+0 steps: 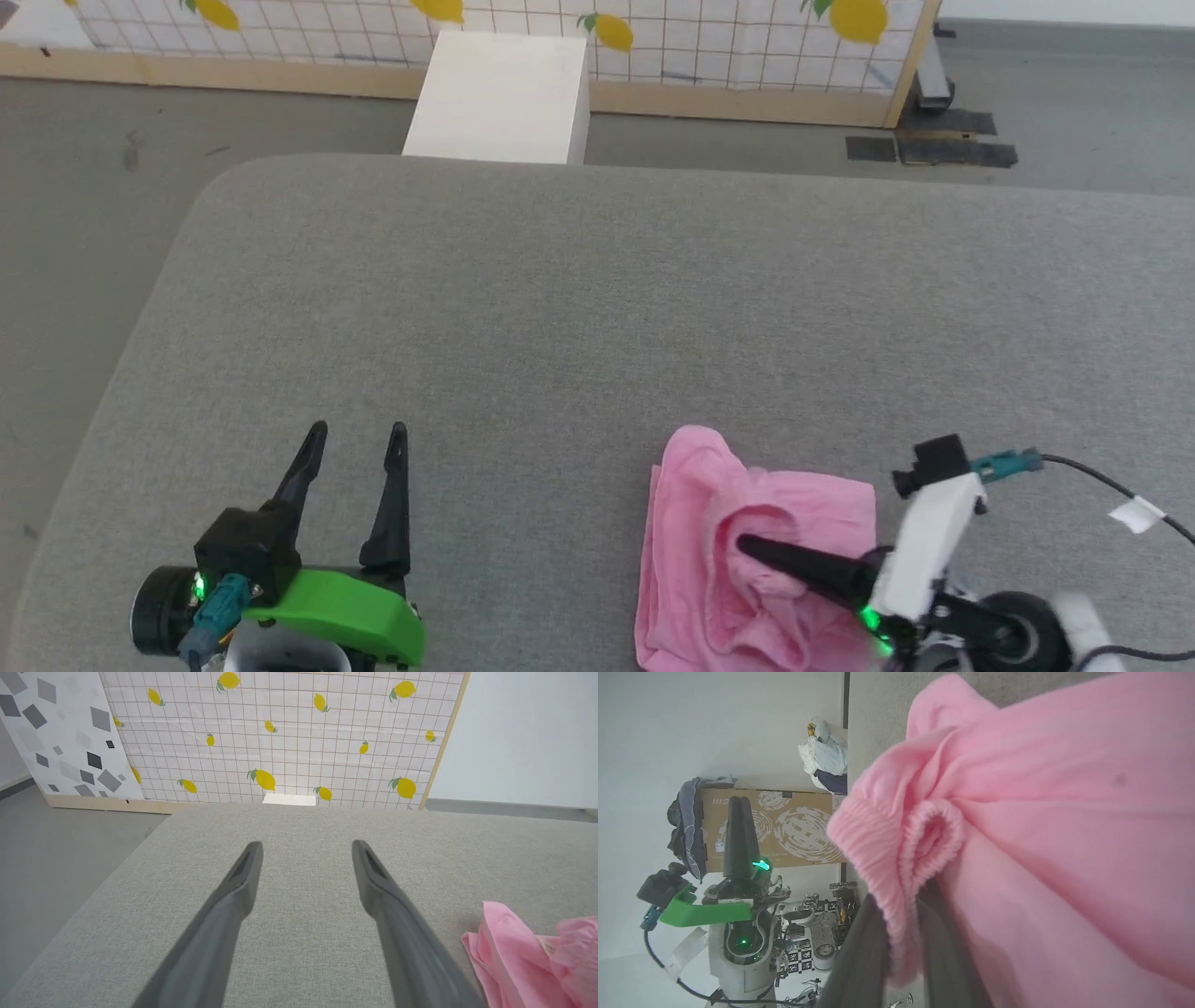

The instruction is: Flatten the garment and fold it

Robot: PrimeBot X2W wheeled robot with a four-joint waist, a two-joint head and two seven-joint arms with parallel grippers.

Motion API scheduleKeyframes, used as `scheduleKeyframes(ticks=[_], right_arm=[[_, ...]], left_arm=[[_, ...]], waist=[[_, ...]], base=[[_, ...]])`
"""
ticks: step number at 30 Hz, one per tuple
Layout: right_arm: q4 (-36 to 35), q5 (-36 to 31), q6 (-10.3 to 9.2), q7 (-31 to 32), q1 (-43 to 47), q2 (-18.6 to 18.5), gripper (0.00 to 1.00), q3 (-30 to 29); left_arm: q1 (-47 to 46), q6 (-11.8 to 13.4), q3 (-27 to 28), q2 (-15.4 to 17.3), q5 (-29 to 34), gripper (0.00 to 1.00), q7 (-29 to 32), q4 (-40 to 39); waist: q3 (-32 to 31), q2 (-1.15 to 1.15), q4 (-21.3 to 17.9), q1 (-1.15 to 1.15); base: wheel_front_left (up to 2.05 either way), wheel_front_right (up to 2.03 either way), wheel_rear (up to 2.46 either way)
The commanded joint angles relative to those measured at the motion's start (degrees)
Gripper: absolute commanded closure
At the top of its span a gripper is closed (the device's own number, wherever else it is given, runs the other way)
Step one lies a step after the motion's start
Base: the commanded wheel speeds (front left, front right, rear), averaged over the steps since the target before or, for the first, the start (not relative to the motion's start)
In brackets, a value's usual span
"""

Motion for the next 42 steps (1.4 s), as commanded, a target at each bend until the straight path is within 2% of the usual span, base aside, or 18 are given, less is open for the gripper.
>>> scheduleKeyframes(ticks=[1, 2, 3, 5, 11, 16, 22, 28, 30, 34, 38, 42], right_arm=[[0.93, -1.74, -0.08, -2.35, -1.52, 0.16, 1.00, 1.74], [1.62, -2.40, -0.08, -3.58, -1.88, 0.16, 1.00, 2.97], [2.29, -3.05, -0.08, -5.42, -2.41, 0.16, 0.79, 4.18], [3.54, -2.97, -0.08, -7.68, -3.30, 0.16, 0.00, 6.57], [4.53, -3.88, -0.08, -11.87, -5.60, 0.16, 0.00, 12.06], [1.53, -5.75, -0.08, -13.71, -6.09, 0.10, 0.00, 15.97], [-4.95, -14.21, -0.08, -18.65, -6.69, -3.61, 0.00, 21.25], [-10.37, -29.85, -0.08, -28.03, -7.69, -8.70, 0.00, 24.15], [-10.84, -36.00, -0.08, -32.34, -7.69, -9.54, 0.00, 22.63], [-10.50, -46.53, -0.08, -41.91, -6.39, -8.28, 0.00, 15.91], [-10.56, -51.67, -0.08, -49.42, -4.10, -6.82, 0.00, 8.68], [-11.65, -53.50, -0.08, -53.21, -1.20, -6.02, 0.00, 0.73]], left_arm=[[-1.24, -0.38, 0.01, -0.08, -0.05, 0.00, -0.47, 0.36], [-1.42, -0.47, -0.03, -0.18, -0.08, 0.00, -0.58, 0.56], [-1.63, -0.57, -0.09, -0.32, -0.11, 0.00, -0.71, 0.76], [-1.91, -0.64, -0.16, -0.58, -0.16, 0.00, -0.95, 1.11], [-2.40, -0.82, -0.34, -1.18, -0.31, 0.00, -1.58, 1.90], [-2.75, -1.00, -0.44, -1.36, -0.38, 0.00, -1.92, 2.41], [-2.97, -1.03, -0.48, -1.44, -0.46, 0.00, -2.17, 2.77], [-3.06, -0.78, -0.48, -1.38, -0.62, 0.00, -1.88, 2.85], [-3.25, -0.70, -0.44, -1.43, -0.64, 0.00, -1.90, 2.91], [-3.77, -0.47, -0.13, -1.91, -0.74, 0.00, -2.41, 3.39], [-3.86, 0.40, 0.94, -2.53, -0.46, 0.00, -3.66, 4.62], [-3.54, 0.67, 1.91, -3.25, -0.09, 0.00, -4.84, 5.98]], waist=[[0.84, 0.38, 0.86, 0.00], [0.98, 0.38, 1.00, 0.00], [1.21, 0.38, 1.19, 0.00], [1.51, 0.38, 1.37, 0.00], [2.07, 0.38, 1.32, 0.00], [2.03, 0.38, 0.97, 0.00], [1.71, 0.38, 0.12, 0.00], [1.51, 0.38, -1.00, 0.00], [1.47, 0.38, -1.24, 0.00], [1.14, 0.38, -1.68, 0.00], [0.39, 0.38, -1.91, 0.00], [-0.46, 0.38, -2.34, 0.00]], base=[[0.00, 0.00, 0.00], [0.00, 0.00, 0.00], [0.00, 0.00, 0.00], [0.00, 0.00, 0.00], [0.00, 0.00, 0.00], [0.00, 0.00, 0.00], [0.00, 0.00, 0.00], [0.00, 0.00, 0.00], [0.00, 0.00, 0.00], [0.00, 0.00, 0.00], [0.00, 0.00, 0.00], [0.00, 0.00, 0.00]])
